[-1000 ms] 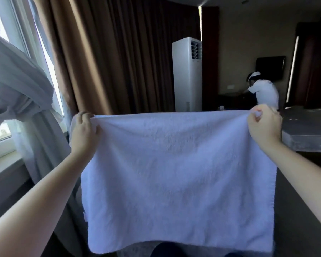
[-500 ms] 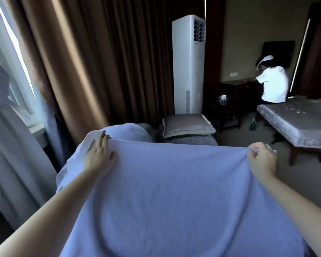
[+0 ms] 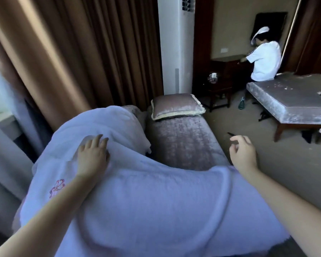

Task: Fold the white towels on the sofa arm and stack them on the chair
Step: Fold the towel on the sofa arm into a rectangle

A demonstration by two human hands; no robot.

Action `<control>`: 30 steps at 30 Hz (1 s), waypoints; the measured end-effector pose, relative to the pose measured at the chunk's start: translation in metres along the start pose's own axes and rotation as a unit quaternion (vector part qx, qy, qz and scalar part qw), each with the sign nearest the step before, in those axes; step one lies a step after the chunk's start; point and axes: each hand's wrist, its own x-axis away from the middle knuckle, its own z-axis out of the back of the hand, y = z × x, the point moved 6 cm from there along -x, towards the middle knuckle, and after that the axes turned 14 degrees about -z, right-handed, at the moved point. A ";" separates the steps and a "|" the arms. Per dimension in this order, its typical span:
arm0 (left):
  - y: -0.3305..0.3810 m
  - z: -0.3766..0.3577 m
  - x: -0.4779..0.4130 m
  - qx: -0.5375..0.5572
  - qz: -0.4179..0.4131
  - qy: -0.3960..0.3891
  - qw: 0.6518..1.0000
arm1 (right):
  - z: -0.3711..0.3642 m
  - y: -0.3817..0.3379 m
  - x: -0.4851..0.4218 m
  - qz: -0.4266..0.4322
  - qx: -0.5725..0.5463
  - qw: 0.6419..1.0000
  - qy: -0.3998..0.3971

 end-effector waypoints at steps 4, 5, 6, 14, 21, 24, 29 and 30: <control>0.093 0.030 0.026 0.115 -0.101 0.086 0.984 | 0.043 -0.020 0.053 0.113 -0.048 0.992 0.007; 0.116 0.036 0.038 0.148 -0.133 0.095 0.975 | 0.054 -0.022 0.074 0.138 -0.053 0.989 0.007; 0.137 0.039 0.052 0.176 -0.161 0.098 0.966 | 0.063 -0.021 0.095 0.158 -0.051 0.986 0.004; 0.249 0.025 0.174 0.179 -0.232 0.127 0.948 | 0.088 0.039 0.246 0.220 -0.015 0.975 0.025; 0.285 -0.034 0.235 0.112 -0.272 0.074 0.953 | 0.062 0.101 0.299 0.205 0.072 0.975 -0.043; 0.285 -0.068 0.250 0.049 -0.234 0.014 0.971 | 0.061 0.110 0.312 0.185 0.073 0.978 -0.059; 0.275 -0.089 0.254 0.019 -0.203 0.045 0.978 | 0.061 0.117 0.335 0.169 0.064 0.980 -0.086; 0.275 -0.088 0.252 0.024 -0.210 0.062 0.975 | 0.060 0.118 0.338 0.165 0.066 0.980 -0.087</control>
